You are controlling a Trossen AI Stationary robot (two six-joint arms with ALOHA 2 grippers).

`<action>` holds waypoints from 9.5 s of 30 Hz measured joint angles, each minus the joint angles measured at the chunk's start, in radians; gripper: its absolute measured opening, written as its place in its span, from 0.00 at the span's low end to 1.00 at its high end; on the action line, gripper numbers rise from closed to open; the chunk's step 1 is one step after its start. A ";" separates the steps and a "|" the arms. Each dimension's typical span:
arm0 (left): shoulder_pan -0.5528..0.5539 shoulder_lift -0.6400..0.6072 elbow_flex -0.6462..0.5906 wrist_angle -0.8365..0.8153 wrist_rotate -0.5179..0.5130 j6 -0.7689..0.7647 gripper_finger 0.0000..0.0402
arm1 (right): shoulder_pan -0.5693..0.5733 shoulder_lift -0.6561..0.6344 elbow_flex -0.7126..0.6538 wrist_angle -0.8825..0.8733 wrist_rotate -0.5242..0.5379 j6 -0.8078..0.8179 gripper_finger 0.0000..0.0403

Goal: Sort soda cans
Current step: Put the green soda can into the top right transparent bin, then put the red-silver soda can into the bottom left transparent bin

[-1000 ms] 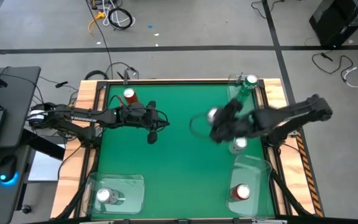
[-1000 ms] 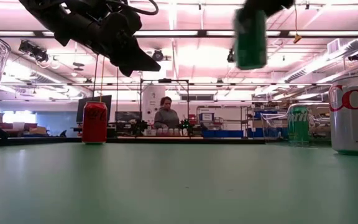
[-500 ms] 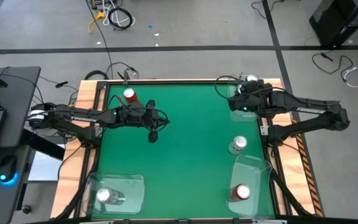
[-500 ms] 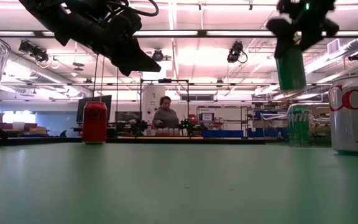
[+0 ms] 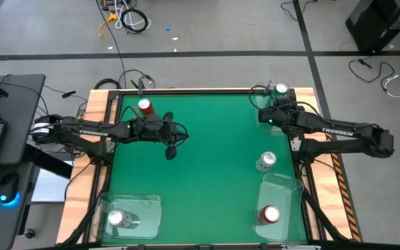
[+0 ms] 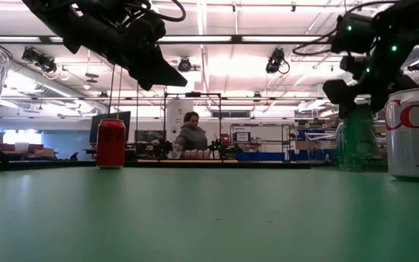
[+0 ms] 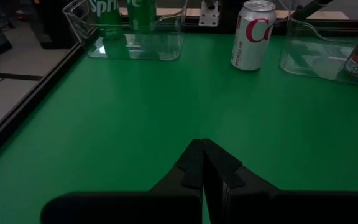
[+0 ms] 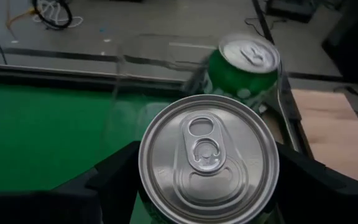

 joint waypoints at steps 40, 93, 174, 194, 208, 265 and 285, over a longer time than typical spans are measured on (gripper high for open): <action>0.000 0.000 0.000 -0.007 -0.002 -0.001 0.00 | -0.033 -0.002 0.232 0.052 -0.154 -0.374 0.84; 0.000 0.000 0.000 -0.015 0.044 -0.023 0.00 | 0.601 0.271 0.514 -0.654 -0.873 -0.146 0.75; -0.148 -0.390 0.209 -0.800 -0.145 -0.086 0.00 | 0.400 1.443 1.708 -0.486 -0.955 -0.923 0.88; -0.151 -0.389 0.209 -0.757 -0.108 -0.103 0.00 | 0.407 1.343 1.766 -0.479 -0.937 -0.959 0.90; -0.150 -0.147 0.413 -0.846 -0.017 -0.053 0.00 | 0.414 1.034 1.658 -0.700 -0.792 -0.897 0.57; -0.081 0.577 0.936 -1.257 0.092 -0.119 0.78 | 0.474 0.414 0.255 0.424 -0.886 -0.669 0.00; -0.081 0.573 0.883 -1.177 0.086 -0.063 0.78 | 0.474 0.414 0.255 0.429 -0.886 -0.686 0.00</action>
